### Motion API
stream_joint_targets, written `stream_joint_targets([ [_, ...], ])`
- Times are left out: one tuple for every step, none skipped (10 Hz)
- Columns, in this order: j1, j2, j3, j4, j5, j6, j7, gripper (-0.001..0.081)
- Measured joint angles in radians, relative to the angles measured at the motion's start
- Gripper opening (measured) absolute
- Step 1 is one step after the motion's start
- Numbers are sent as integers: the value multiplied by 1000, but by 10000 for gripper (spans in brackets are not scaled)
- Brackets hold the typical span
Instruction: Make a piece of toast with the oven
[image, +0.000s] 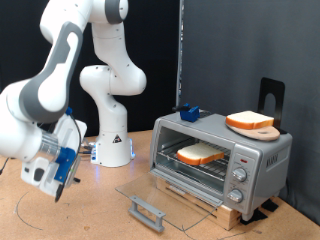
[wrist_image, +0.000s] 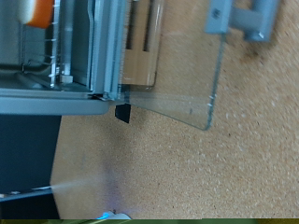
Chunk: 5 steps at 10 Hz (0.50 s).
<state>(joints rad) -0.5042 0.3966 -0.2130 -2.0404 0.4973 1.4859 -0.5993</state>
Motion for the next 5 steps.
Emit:
stream_joint_targets([
  [1,44,0,14,0,4,23,809],
  [1,83,2,22,-4,17,23,809],
  [3,118,8,23,-13,30,0,809],
  [3,144,17,22,-22,39,-34,809],
  [5,161,28,14,-27,52,-72,809],
])
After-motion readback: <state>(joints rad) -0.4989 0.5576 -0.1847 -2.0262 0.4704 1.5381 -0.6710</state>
